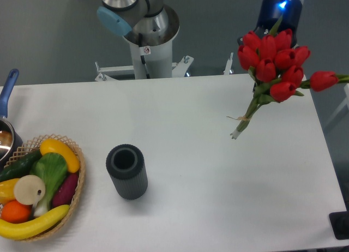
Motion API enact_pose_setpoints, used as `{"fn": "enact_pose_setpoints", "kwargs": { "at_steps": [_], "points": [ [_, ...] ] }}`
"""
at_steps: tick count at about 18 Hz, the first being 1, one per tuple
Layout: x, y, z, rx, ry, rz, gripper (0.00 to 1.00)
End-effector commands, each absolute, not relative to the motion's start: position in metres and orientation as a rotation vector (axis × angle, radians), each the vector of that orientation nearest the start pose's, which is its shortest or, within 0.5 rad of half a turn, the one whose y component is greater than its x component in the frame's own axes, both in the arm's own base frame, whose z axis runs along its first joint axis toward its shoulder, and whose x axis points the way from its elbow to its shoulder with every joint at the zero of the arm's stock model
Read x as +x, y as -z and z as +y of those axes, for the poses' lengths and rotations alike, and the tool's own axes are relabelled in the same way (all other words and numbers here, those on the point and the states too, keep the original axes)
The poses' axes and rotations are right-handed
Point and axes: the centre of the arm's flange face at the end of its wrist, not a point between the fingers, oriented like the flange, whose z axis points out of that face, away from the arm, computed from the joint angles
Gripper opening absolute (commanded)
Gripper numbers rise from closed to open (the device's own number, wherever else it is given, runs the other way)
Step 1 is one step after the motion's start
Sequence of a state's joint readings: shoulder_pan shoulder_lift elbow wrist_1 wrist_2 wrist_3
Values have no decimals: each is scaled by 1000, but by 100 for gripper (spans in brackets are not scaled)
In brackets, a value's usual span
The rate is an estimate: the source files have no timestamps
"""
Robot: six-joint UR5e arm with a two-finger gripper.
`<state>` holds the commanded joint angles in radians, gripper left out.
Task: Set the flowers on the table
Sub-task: 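Lower the gripper holding the red tulips toward the table surface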
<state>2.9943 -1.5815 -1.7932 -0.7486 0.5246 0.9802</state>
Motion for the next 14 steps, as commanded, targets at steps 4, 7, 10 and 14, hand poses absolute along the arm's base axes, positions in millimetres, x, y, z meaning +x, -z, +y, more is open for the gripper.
{"fn": "enact_pose_setpoints", "kwargs": {
  "at_steps": [4, 7, 10, 14],
  "points": [
    [-454, -514, 285, -2004, -161, -105, 24],
    [-441, -523, 271, -2093, -272, -154, 24],
    [-427, -526, 251, -2287, -429, -277, 24],
    [-421, -532, 227, -2482, -635, -382, 25]
  ]
}}
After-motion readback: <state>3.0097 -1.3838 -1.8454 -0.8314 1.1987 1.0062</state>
